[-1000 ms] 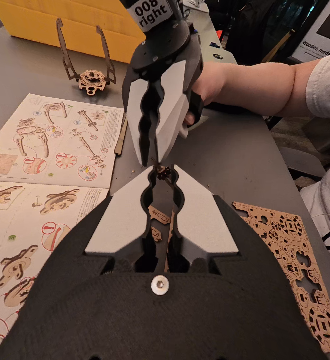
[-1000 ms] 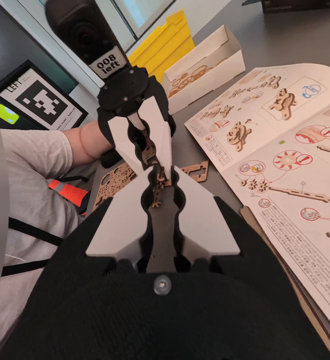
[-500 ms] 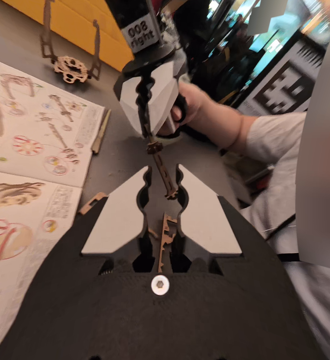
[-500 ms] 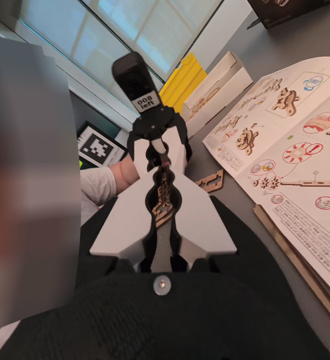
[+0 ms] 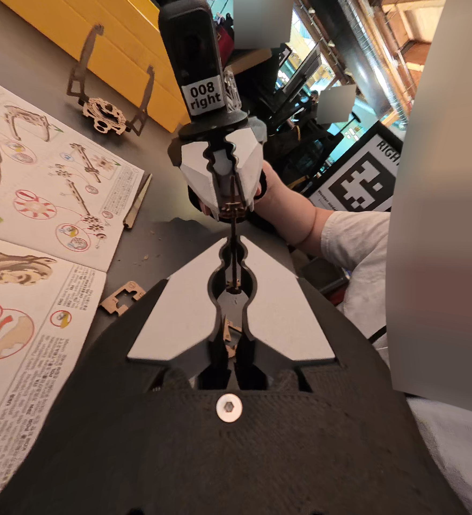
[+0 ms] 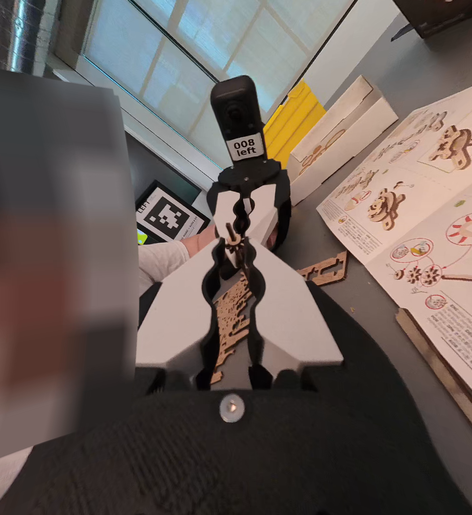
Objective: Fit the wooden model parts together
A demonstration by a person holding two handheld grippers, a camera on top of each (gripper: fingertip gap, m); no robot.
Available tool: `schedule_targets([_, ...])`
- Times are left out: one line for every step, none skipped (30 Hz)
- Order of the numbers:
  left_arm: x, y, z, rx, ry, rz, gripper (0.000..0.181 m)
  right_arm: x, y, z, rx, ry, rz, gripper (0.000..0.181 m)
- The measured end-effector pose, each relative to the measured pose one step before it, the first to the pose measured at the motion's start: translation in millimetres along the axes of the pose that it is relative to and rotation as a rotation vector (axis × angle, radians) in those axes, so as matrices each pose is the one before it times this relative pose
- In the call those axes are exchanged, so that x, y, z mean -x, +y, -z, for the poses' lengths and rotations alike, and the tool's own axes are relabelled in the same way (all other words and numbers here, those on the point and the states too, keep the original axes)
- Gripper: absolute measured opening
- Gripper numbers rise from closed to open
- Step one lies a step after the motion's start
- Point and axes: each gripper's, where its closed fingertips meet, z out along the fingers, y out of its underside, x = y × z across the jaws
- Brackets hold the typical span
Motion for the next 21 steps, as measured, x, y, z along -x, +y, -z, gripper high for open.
schedule_targets([0.39, 0.62, -0.21, 0.0043, -0.0081, -0.0068, 0.0, -0.96, 0.25, 0.03, 0.0034, 0.0106, 0.0133, 0.01])
schedule_targets([0.01, 0.54, -0.35, 0.0012, -0.0006, 0.0023, 0.0, -0.35, 0.45, 0.21, 0.0041, 0.0036, 0.0073, 0.01])
schedule_targets([0.18, 0.45, -0.38, 0.0001, 0.0018, 0.0098, 0.0, 0.16, -0.33, 0.39, -0.0003, -0.0002, 0.0027, 0.01])
schedule_targets([0.76, 0.31, -0.07, -0.0009, 0.0002, 0.0124, 0.0, -0.22, -0.96, 0.49, -0.0045, 0.0038, 0.0077, 0.01])
schedule_targets([0.59, -0.01, 0.21, -0.0024, 0.0005, 0.0106, 0.0, -0.55, -1.23, 0.72, -0.0045, 0.0083, 0.0155, 0.01])
schedule_targets([0.84, -0.74, 0.57, -0.0058, -0.0028, 0.0086, 0.0, -0.49, -1.8, 0.79, -0.0071, 0.0121, 0.0221, 0.012])
schedule_targets([1.24, -1.13, 0.76, -0.0073, -0.0068, 0.0059, 0.0, -1.17, -3.06, 1.07, -0.0153, 0.0176, 0.0233, 0.015])
schedule_targets([0.95, -0.57, 0.56, -0.0033, -0.0069, 0.0022, 0.0, -0.87, -3.65, 1.06, -0.0218, 0.0137, 0.0182, 0.017])
schedule_targets([0.98, -0.41, 0.19, -0.0013, -0.0081, -0.0019, 0.0, -1.13, -3.23, 0.96, -0.0213, 0.0089, 0.0025, 0.017])
schedule_targets([1.34, -0.06, -0.01, -0.0003, -0.0123, -0.0051, 0.0, -1.32, -1.77, 0.48, -0.0153, 0.0041, -0.0114, 0.017])
schedule_targets([1.26, 0.38, -0.31, 0.0032, -0.0128, -0.0062, 0.0, -0.72, -0.13, -0.12, -0.0059, -0.003, -0.0207, 0.017])
schedule_targets([0.52, 0.62, -0.57, 0.0049, -0.0075, -0.008, 0.0, -1.38, 0.49, -0.7, -0.005, 0.0005, -0.028, 0.017])
schedule_targets([0.15, 0.6, -0.67, 0.0048, -0.0058, -0.0068, 0.0, -1.4, 1.33, -1.14, -0.0018, 0.0018, -0.0225, 0.017])
schedule_targets([0.21, 0.41, -0.57, 0.003, -0.0067, -0.006, 0.0, -0.41, 2.06, -1.59, 0.0046, -0.002, -0.0139, 0.017])
schedule_targets([0.03, 0.16, -0.48, 0.0018, -0.0047, -0.0057, 0.0, -0.84, 2.14, -1.67, 0.0072, 0.0026, -0.0117, 0.016])
schedule_targets([0.06, 0.05, -0.34, 0.001, -0.0035, -0.0032, 0.0, -1.16, 2.19, -1.53, 0.0081, 0.0061, -0.0072, 0.015])
schedule_targets([0.23, 0.62, -0.35, 0.0044, -0.0032, -0.0001, 0.0, -0.45, 2.75, -1.3, 0.0129, 0.0009, -0.0062, 0.01])
schedule_targets([0.5, 1.27, -0.42, 0.0079, -0.0042, -0.0017, 0.001, 1.03, 1.67, -0.9, 0.0072, -0.0109, -0.0106, 0.007])
schedule_targets([0.22, 0.45, -0.22, 0.0022, -0.0027, 0.0003, 0.001, -0.48, 0.61, -0.12, -0.0002, -0.0035, -0.0166, 0.006])
schedule_targets([0.09, 0.01, 0.0, 0.0001, -0.0025, 0.0037, 0.0, -0.43, 0.26, 0.2, -0.0021, -0.0041, -0.0111, 0.006])
schedule_targets([-0.8, -0.7, 0.06, -0.0038, 0.0019, 0.0028, 0.0, 0.26, -0.23, 0.2, -0.0025, -0.0052, -0.0036, 0.006])
